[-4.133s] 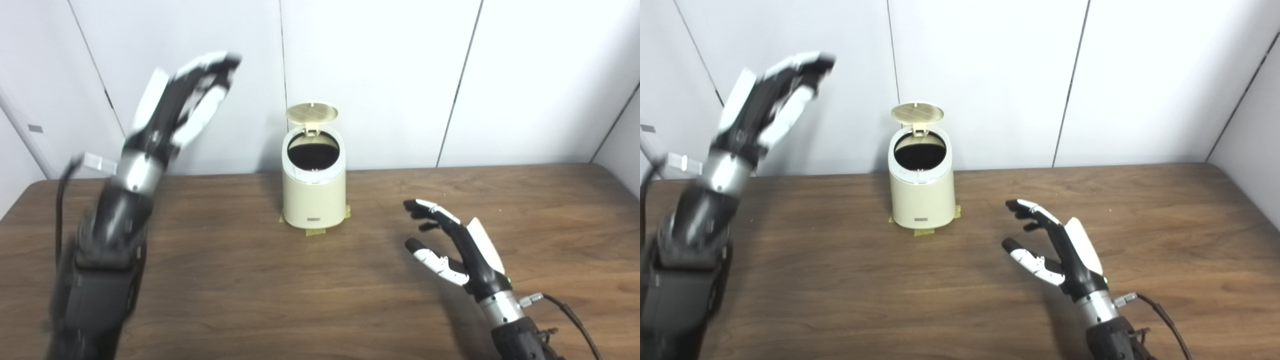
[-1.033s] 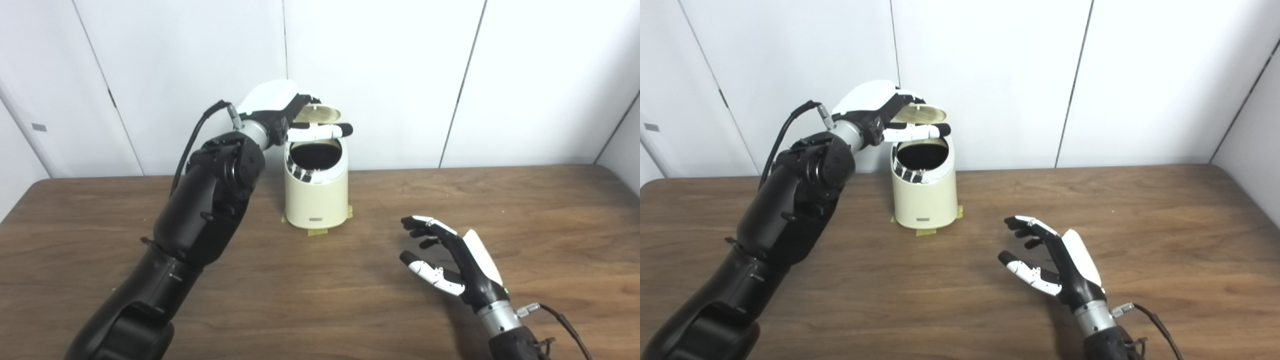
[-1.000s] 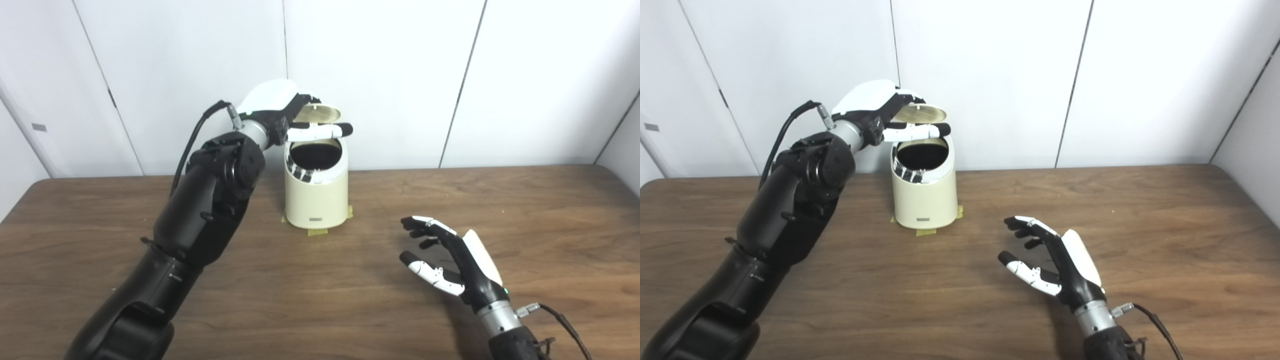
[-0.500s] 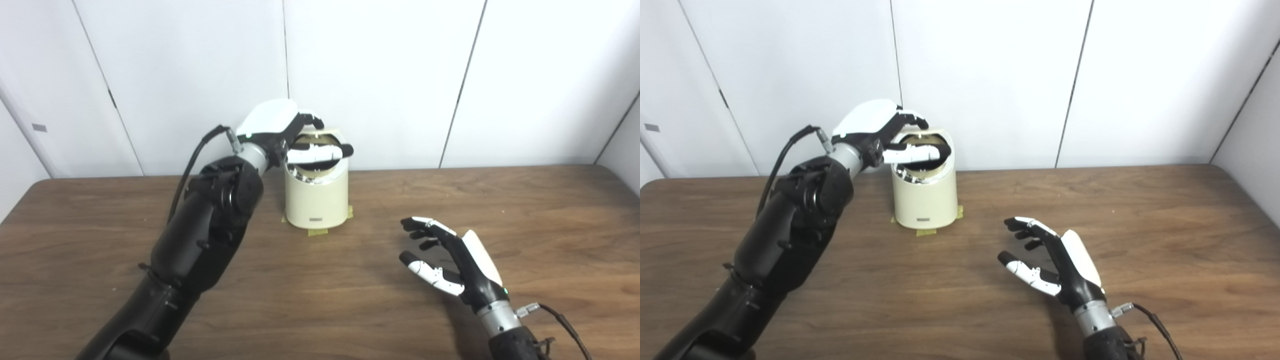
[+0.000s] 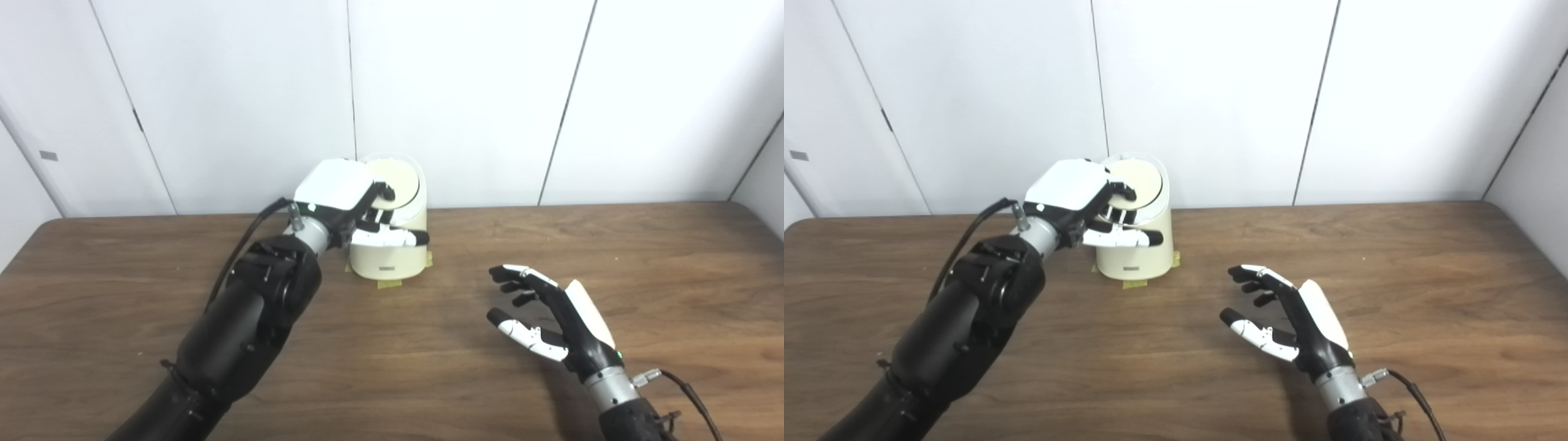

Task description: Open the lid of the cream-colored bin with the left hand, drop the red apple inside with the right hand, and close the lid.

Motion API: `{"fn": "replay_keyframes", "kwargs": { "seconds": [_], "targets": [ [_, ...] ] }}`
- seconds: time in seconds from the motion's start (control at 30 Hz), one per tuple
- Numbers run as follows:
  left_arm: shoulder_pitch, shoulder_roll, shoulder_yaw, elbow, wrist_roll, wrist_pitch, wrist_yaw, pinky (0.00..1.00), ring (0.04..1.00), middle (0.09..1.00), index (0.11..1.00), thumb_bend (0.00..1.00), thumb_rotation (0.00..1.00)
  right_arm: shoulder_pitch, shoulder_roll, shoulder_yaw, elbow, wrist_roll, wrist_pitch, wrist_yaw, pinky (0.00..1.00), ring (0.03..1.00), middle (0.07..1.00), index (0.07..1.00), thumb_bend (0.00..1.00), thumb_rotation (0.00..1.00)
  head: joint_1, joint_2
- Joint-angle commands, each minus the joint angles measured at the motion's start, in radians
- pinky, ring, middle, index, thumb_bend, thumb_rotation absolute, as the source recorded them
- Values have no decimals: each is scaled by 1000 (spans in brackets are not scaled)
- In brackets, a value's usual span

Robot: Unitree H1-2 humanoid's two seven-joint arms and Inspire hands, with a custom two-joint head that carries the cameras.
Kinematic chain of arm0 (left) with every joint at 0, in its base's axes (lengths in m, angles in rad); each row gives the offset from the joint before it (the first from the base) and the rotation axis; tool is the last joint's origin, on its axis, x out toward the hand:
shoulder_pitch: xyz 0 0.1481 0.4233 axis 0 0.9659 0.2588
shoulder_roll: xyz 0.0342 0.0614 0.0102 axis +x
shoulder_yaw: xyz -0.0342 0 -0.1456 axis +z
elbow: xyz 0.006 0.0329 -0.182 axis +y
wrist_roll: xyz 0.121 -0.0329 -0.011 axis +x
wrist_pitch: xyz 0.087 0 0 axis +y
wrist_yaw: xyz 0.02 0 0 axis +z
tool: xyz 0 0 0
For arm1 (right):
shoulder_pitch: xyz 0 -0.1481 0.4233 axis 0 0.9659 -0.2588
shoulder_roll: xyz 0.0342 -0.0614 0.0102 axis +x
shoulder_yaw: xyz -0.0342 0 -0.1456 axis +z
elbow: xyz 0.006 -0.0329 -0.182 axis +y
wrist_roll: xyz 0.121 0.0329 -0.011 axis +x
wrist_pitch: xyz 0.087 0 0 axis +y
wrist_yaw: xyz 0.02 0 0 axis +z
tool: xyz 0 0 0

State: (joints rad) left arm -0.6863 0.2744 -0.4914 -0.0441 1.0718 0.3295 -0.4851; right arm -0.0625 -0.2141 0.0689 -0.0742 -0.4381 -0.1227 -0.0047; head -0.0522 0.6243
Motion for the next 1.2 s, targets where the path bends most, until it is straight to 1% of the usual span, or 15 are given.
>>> {"fn": "replay_keyframes", "kwargs": {
  "seconds": [0.0,0.17,0.33,0.47,0.6,0.63,0.7,0.73,0.77,0.8,0.87,0.9,0.97,1.07,1.17],
  "targets": [
    [-21,12,4,23,27,-14,23,1000,922,804,768,854,953,-23,-5,-5,-45,11,5,3,613,721,752,750,424,671,-2,1],
    [-22,3,11,90,37,-30,60,1000,928,795,775,854,961,-21,-6,-5,-57,18,36,21,626,733,764,762,444,703,-4,4],
    [-30,-8,25,157,28,-38,123,1000,930,796,797,858,969,-18,-4,-4,-73,20,67,34,641,741,769,770,449,681,-7,7],
    [-31,-12,30,170,23,-48,134,1000,917,784,781,858,951,-17,-5,-2,-79,29,79,43,653,752,776,775,456,675,-10,8],
    [-17,-18,62,124,-23,-63,159,1000,916,796,781,841,951,-17,-6,0,-77,29,67,40,643,743,770,770,464,671,-3,10],
    [-8,-25,89,94,-66,-78,178,1000,910,795,781,822,942,-17,-6,0,-75,26,64,38,642,742,768,769,463,674,-6,12],
    [16,-53,157,22,-172,-124,249,1000,856,756,739,765,846,-20,-6,1,-69,22,54,31,636,737,764,767,450,672,-11,11],
    [32,-78,196,-19,-225,-158,304,935,790,719,700,740,789,-22,-4,-1,-65,21,46,23,628,732,759,764,449,662,-12,13],
    [49,-105,232,-56,-278,-200,365,766,702,675,657,699,691,-23,0,-6,-60,23,42,13,613,720,751,757,454,646,-10,13],
    [63,-131,262,-80,-318,-252,433,640,645,648,629,668,607,-25,6,-10,-55,27,38,3,604,713,745,751,460,638,-9,9],
    [81,-164,295,-104,-356,-325,523,502,571,607,598,613,507,-27,12,-15,-47,33,34,-9,590,699,733,743,472,631,-9,7],
    [95,-186,313,-126,-377,-369,574,483,562,601,595,604,493,-28,16,-17,-44,34,33,-15,587,696,731,742,473,629,-13,2],
    [126,-220,348,-174,-428,-415,625,501,592,633,616,539,440,-27,23,-19,-41,38,35,-21,585,697,733,741,474,604,-14,0],
    [172,-237,399,-237,-504,-449,649,514,610,662,640,499,467,-27,26,-17,-40,33,30,-28,584,697,734,743,480,596,-13,1],
    [223,-251,451,-292,-604,-459,650,495,573,620,626,452,441,-27,22,-15,-45,32,33,-26,581,695,734,745,469,597,-13,4]
  ]
}}
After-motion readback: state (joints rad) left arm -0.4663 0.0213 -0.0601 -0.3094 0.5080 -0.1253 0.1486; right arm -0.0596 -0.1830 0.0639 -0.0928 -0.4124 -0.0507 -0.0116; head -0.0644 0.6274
